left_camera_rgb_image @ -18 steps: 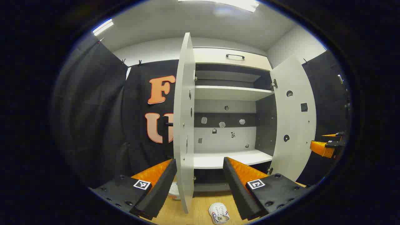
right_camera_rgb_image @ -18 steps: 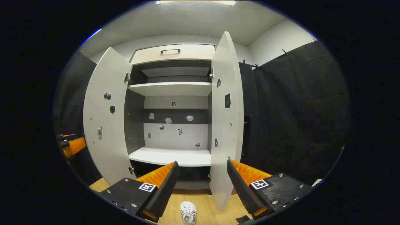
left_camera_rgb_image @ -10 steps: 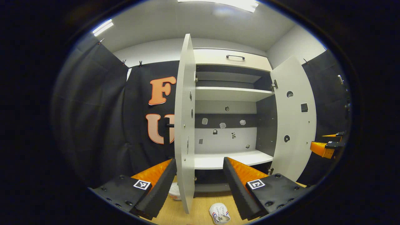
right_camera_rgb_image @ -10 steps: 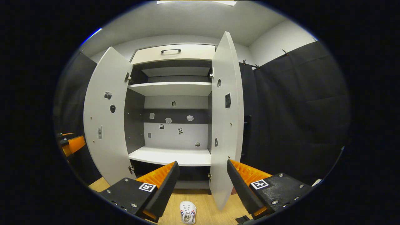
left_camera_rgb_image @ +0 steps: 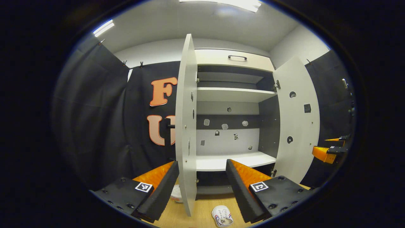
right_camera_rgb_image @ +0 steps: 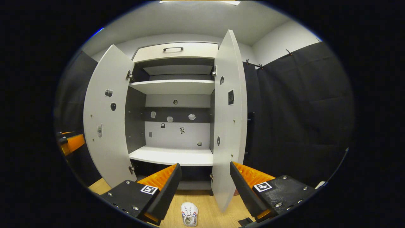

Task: Grab one shoe with the right hand and put it into the shoe cabinet, grab the other shoe with the left hand and put it into the shoe cabinet; then close the right door with the right hand and the left door with the left hand.

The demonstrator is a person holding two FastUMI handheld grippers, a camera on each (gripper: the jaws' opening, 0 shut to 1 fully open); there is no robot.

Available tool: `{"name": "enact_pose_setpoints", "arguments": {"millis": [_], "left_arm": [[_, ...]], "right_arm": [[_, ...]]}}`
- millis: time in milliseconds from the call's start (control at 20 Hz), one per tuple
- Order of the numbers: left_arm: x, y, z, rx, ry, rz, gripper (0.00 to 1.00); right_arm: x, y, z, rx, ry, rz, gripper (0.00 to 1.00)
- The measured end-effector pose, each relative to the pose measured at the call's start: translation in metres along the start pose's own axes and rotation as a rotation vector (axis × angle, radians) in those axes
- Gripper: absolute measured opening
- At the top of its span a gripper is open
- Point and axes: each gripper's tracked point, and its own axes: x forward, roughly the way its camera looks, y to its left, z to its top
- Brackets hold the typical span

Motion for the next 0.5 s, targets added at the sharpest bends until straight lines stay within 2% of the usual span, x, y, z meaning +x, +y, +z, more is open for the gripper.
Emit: {"name": "enact_pose_setpoints", "arguments": {"millis": [250,500], "left_arm": [[0.000,0.002,0.001,0.001,-0.005,0.006,0.96],[-0.001,0.004,0.002,0.009,-0.006,0.017,0.96]], "right_arm": [[0.007,0.003,-0.026,0.007,0.029,0.005,0.94],[0.021,0.012,-0.080,0.001,0.095,0.022,0.94]]}}
